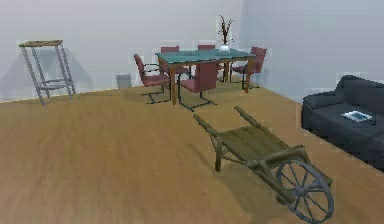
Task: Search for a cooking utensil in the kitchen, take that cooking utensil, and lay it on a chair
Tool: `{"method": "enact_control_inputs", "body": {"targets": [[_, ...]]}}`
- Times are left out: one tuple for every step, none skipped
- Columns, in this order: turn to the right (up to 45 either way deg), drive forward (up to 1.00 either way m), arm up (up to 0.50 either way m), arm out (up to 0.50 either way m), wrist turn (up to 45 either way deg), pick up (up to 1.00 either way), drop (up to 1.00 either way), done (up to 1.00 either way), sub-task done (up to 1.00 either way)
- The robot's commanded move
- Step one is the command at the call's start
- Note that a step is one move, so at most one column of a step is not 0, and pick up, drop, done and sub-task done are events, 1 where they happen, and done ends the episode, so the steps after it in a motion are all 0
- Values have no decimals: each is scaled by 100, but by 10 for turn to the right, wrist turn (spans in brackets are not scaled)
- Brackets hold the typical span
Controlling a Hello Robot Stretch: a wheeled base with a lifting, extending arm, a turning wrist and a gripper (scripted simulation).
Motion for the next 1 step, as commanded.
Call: {"method": "enact_control_inputs", "body": {"targets": [[0,20,0,0,0,0,0,0,0]]}}
